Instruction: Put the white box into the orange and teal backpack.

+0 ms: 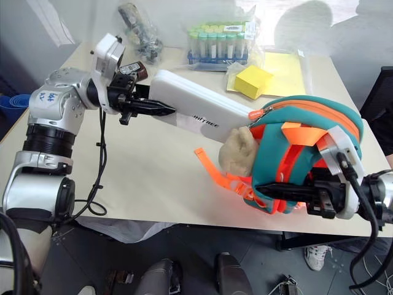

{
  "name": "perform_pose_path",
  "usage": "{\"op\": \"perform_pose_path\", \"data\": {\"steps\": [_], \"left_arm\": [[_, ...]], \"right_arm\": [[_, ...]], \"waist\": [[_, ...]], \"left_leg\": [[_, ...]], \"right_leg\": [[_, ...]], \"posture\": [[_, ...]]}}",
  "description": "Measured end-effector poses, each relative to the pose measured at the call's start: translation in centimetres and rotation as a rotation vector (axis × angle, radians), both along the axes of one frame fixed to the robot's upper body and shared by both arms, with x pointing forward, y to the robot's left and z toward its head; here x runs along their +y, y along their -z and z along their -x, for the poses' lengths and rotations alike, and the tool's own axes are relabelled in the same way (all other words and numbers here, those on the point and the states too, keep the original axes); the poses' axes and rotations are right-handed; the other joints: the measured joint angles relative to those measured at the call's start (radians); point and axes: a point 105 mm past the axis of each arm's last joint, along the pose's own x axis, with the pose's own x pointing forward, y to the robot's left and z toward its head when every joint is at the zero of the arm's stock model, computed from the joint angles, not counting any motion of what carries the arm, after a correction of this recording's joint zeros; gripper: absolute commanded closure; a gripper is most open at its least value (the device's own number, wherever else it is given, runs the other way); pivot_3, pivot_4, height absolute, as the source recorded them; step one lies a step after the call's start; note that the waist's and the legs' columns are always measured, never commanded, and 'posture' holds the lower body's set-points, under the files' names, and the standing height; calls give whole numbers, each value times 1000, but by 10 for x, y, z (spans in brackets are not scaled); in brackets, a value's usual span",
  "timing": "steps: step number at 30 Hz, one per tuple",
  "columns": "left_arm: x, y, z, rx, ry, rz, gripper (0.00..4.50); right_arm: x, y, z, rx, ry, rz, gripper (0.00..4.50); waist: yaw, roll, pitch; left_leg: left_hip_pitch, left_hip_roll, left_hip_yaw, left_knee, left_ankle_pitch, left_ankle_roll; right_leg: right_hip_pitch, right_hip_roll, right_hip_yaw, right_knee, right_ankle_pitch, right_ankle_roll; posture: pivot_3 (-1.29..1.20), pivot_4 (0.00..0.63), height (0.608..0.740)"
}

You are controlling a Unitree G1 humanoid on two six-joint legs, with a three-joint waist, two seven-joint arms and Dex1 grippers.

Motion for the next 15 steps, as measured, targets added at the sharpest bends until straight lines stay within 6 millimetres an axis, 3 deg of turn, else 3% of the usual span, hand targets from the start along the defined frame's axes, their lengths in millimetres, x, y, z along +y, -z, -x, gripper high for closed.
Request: {"op": "perform_pose_path", "data": {"steps": [9,15], "left_arm": [[-8,-6,1,-17,20,-4,3218],[-20,17,5,-35,68,-36,3218]], "right_arm": [[-1,1,-2,-12,12,6,4466],[1,-2,0,-12,-8,0,4466]], "waist": [[-1,0,0],[0,0,0]], "left_leg": [[1,1,0,1,0,-1],[1,1,0,1,0,-1]], "right_leg": [[0,0,1,2,0,0],[0,-1,1,2,0,0]], "posture": [[0,150,740],[0,150,740]]}}
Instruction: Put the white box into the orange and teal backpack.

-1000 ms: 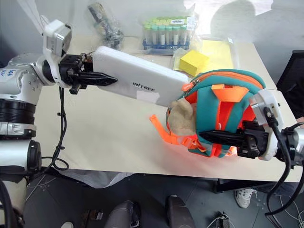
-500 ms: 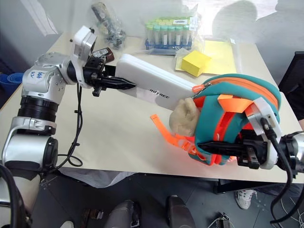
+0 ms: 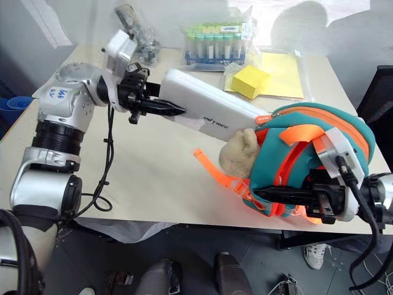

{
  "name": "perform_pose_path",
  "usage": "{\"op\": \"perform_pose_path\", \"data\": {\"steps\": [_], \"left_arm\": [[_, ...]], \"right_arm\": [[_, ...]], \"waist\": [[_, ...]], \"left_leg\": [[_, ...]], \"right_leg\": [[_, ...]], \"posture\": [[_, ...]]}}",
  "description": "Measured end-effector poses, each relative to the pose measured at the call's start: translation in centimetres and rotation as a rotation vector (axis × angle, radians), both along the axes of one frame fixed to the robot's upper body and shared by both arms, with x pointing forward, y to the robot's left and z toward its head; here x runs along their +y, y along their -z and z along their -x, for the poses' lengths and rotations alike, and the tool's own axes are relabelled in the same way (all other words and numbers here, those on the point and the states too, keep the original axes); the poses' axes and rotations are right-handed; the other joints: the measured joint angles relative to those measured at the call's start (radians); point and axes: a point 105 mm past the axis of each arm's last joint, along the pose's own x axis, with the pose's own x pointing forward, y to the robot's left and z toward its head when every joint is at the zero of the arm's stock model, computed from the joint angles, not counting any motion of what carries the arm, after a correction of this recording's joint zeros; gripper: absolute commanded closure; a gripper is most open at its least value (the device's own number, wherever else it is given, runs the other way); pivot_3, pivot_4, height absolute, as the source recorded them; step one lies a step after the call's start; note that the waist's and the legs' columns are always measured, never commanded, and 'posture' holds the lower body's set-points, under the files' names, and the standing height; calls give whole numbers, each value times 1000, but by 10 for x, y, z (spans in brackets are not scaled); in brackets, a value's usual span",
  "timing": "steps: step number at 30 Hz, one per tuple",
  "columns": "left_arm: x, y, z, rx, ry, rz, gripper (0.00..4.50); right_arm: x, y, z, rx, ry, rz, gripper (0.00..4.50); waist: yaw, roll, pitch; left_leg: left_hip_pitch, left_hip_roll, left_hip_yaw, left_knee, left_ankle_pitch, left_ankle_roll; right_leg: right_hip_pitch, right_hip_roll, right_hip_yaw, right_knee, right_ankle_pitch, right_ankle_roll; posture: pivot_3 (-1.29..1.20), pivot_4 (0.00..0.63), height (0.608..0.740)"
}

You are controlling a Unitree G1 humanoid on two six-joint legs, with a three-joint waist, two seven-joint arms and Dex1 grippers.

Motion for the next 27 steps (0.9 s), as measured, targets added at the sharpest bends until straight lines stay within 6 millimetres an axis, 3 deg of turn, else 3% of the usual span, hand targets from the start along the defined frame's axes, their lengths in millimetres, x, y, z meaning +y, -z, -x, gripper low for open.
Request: {"op": "perform_pose_path", "data": {"steps": [5,13,15,21,24,27], "left_arm": [[-9,8,2,5,29,4,3218],[-13,18,-2,-134,28,-74,3218],[-13,18,-4,-87,23,-45,3218],[-22,-5,-2,101,52,71,3218],[-22,-22,-2,135,63,127,3218],[-23,-24,-1,133,69,137,3218]], "right_arm": [[3,-3,4,-1,-29,10,4466],[5,-3,5,-5,-34,17,4466],[5,-3,4,-6,-27,18,4466],[4,-2,3,-9,-14,22,4466],[4,-2,2,-11,-8,23,4466],[4,-2,2,-12,-1,24,4466]], "waist": [[2,0,0],[0,0,0],[1,0,0],[0,0,0],[-3,0,0],[-4,0,0]], "left_leg": [[0,0,0,0,0,0],[0,0,0,0,0,0],[0,0,0,1,0,1],[-1,0,0,2,-1,2],[-1,0,0,1,-1,2],[0,0,0,1,-1,2]], "right_leg": [[0,0,0,0,0,0],[0,0,0,0,0,0],[0,0,0,0,0,0],[0,1,-1,0,0,0],[0,1,-1,0,0,0],[0,1,0,2,0,0]], "posture": [[0,150,740],[0,150,740],[0,150,740],[0,150,740],[0,150,740],[0,150,740]]}}
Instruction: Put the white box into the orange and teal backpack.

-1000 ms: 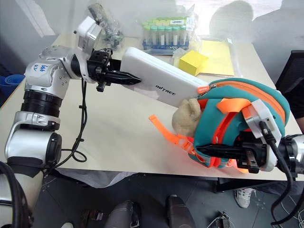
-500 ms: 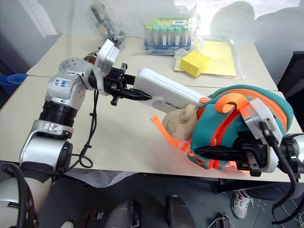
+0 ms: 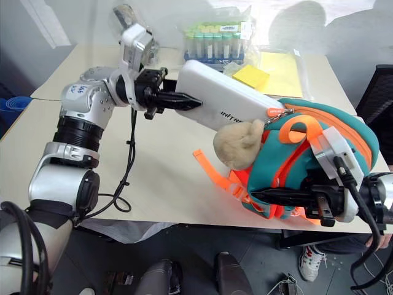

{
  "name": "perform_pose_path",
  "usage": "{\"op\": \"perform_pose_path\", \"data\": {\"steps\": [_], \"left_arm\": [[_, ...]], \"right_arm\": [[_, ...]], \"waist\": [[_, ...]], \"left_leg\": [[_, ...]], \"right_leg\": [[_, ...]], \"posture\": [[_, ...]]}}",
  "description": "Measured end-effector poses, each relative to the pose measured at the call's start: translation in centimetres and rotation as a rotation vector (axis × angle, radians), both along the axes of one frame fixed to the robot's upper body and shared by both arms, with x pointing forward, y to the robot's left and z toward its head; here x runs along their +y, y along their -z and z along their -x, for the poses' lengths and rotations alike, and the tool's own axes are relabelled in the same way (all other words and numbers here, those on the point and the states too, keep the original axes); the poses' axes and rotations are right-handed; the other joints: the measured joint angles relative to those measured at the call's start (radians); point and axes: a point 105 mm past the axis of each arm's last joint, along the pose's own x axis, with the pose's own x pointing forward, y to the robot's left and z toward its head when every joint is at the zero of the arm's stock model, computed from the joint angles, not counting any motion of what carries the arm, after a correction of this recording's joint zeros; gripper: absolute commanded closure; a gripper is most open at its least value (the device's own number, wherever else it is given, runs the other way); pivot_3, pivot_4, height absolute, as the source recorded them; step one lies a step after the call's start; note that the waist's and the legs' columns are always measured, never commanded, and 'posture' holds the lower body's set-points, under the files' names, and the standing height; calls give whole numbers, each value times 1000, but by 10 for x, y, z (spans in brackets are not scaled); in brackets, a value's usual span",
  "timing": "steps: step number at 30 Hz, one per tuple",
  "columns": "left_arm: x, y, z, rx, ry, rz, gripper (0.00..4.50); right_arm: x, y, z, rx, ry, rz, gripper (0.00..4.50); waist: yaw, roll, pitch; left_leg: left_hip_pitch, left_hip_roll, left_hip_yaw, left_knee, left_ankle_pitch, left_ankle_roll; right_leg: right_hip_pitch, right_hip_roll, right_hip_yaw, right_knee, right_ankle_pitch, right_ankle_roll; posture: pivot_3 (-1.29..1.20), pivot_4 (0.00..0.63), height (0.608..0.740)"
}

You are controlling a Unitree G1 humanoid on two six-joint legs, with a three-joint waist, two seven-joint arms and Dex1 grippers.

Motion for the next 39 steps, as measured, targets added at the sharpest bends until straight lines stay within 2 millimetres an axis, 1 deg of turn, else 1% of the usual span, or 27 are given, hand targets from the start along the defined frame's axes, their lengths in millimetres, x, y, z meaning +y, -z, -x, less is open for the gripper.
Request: {"op": "perform_pose_path", "data": {"steps": [1,3,4,7,10,13,19,22,23,24,26,28,29,30,31,33,35,37,39], "left_arm": [[-1,3,0,-4,-1,-4,3218],[-4,17,-1,-44,-4,-45,3218],[-7,27,-2,-60,-1,-74,3218],[-20,49,1,-100,29,-117,3218],[-32,57,4,-199,55,-148,3218],[-50,64,7,-288,75,-158,3218],[-90,79,15,-258,110,-150,3218],[-120,91,20,-247,103,-160,3218],[-127,95,21,-247,93,-169,2499],[-129,97,20,-245,82,-175,2236],[-125,95,14,-242,48,-180,1667],[-113,90,8,-230,22,-189,1087],[-103,87,3,-223,0,-189,733],[-92,83,0,-222,-14,-192,505],[-76,77,-1,-215,-15,-192,174],[-45,66,0,-198,-12,-181,174],[-17,56,8,-183,15,-163,174],[4,48,8,-152,-27,-148,174],[17,38,11,-114,-49,-135,174]], "right_arm": [[0,0,0,0,2,0,4466],[0,1,-1,0,7,1,4466],[0,1,-1,1,8,2,4466],[2,3,0,7,-1,7,4466],[3,4,0,10,-6,8,4466],[3,3,0,5,-5,9,4466],[7,4,-7,-34,1,-11,4466],[9,6,-16,-62,39,-19,4466],[10,8,-17,-62,49,-21,4500],[10,8,-19,-67,57,-22,4500],[10,8,-21,-80,75,-25,4500],[10,9,-23,-82,90,-37,4500],[9,11,-23,-75,100,-35,4500],[9,13,-24,-69,109,-32,4500],[8,15,-23,-60,117,-33,4500],[6,20,-24,-43,136,-34,4500],[4,21,-25,-42,155,-40,4500],[3,21,-26,-42,167,-40,4500],[3,21,-26,-41,174,-41,4500]], "waist": [[1,0,0],[2,0,0],[2,0,0],[4,0,0],[5,0,0],[4,0,0],[3,0,0],[5,0,0],[5,0,0],[5,0,0],[-1,0,0],[-6,0,0],[-8,0,0],[-13,0,0],[-20,1,0],[-25,1,0],[-26,1,-1],[-23,1,-1],[-22,1,-1]], "left_leg": [[0,0,0,0,0,-1],[1,0,0,0,1,-1],[1,0,0,0,1,-1],[0,0,0,0,1,-1],[0,0,0,0,1,-1],[1,-1,0,0,0,0],[0,-1,0,0,-1,2],[0,-1,-1,1,-2,3],[0,-1,-1,1,-2,4],[0,-1,-1,1,-2,4],[1,-1,-1,0,-2,4],[2,-1,-2,0,-2,3],[3,0,-2,0,-2,3],[3,0,-2,-1,-2,3],[3,1,-2,-1,0,-1],[4,1,-2,-2,1,-5],[5,2,-2,-1,2,-6],[4,1,-3,0,2,-6],[4,1,-3,0,2,-6]], "right_leg": [[0,0,0,0,0,0],[0,-1,1,1,0,0],[0,-1,1,1,0,0],[0,-1,2,0,0,0],[0,0,2,0,0,0],[1,0,2,0,0,0],[1,0,2,0,0,0],[1,0,2,-1,0,0],[1,0,2,-1,0,0],[1,0,2,-1,0,0],[1,0,5,0,0,0],[1,1,7,1,0,0],[0,1,8,2,0,0],[0,2,9,3,0,0],[0,2,9,4,-1,-1],[0,3,9,5,-1,-2],[0,2,7,6,-1,-2],[0,1,7,7,-1,-2],[0,1,7,7,-1,-2]], "posture": [[0,150,740],[0,150,740],[0,150,740],[0,150,740],[0,150,740],[0,150,740],[0,150,740],[0,150,740],[0,150,740],[0,150,740],[0,150,740],[0,150,740],[0,150,740],[0,150,740],[0,150,740],[0,150,740],[0,150,740],[0,150,740],[0,150,740]]}}
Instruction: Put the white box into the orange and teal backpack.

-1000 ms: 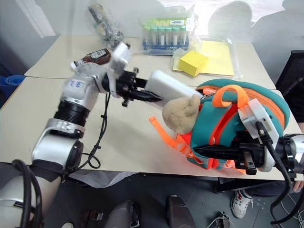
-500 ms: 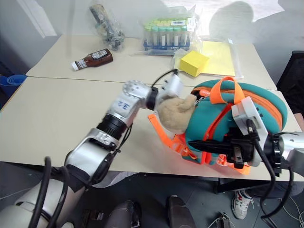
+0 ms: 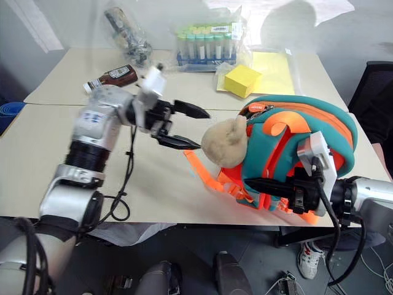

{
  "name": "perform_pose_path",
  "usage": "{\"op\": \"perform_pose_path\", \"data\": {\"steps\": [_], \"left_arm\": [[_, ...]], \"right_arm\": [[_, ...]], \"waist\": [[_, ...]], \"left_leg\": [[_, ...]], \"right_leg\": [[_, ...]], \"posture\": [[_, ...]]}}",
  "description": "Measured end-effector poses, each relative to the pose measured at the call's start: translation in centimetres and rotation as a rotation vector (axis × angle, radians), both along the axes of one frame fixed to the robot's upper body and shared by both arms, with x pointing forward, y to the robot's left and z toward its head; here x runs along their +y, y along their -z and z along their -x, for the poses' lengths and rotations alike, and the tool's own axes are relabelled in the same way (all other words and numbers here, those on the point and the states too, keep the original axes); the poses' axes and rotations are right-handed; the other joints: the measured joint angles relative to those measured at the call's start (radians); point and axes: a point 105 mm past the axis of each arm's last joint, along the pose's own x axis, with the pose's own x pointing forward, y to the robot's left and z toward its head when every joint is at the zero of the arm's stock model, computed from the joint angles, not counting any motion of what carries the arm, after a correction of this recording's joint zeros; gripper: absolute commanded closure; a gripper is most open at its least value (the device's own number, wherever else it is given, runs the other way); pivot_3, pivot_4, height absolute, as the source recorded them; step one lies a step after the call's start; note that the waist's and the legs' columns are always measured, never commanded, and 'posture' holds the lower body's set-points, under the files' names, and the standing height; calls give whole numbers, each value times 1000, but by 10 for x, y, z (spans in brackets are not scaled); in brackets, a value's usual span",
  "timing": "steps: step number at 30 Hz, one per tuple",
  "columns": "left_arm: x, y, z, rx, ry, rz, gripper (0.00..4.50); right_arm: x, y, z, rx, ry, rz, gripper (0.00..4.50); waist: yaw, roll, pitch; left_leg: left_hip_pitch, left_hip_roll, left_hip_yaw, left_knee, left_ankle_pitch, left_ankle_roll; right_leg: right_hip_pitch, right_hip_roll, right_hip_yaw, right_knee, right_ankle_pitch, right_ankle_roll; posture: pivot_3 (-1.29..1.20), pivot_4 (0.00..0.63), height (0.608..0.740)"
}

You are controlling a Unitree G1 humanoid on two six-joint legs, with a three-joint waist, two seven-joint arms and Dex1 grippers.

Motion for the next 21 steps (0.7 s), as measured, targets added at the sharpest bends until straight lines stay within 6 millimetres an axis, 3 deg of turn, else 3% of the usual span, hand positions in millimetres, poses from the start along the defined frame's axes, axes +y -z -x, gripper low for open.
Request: {"op": "perform_pose_path", "data": {"steps": [2,6,9,12,15,21], "left_arm": [[4,-12,7,-5,12,29,174],[-21,-22,23,-57,75,71,174],[-47,-11,27,-39,85,81,174],[-61,0,27,18,90,60,174],[-68,8,26,-10,76,11,693],[-70,19,13,-23,2,-29,2450]], "right_arm": [[0,0,0,1,3,-3,4500],[1,-1,-1,-5,4,-16,4500],[2,-2,-1,-9,1,-21,4500],[2,-2,-1,-8,4,-22,4500],[1,-2,-2,-8,12,-28,4500],[1,-1,-3,-1,22,-40,4500]], "waist": [[3,0,0],[19,0,0],[25,0,0],[17,0,0],[13,0,0],[15,0,0]], "left_leg": [[0,-1,-1,0,0,0],[-1,-2,-2,1,0,1],[0,-2,-1,1,0,1],[0,-1,-1,1,0,1],[1,-1,-1,0,0,0],[0,-1,-1,0,0,0]], "right_leg": [[0,0,-1,0,0,0],[1,0,-2,-1,0,1],[1,0,-1,-1,0,1],[1,0,1,-1,0,1],[1,1,1,0,0,1],[1,1,1,-1,0,1]], "posture": [[0,150,740],[0,150,740],[0,150,740],[0,150,740],[0,150,740],[0,150,740]]}}
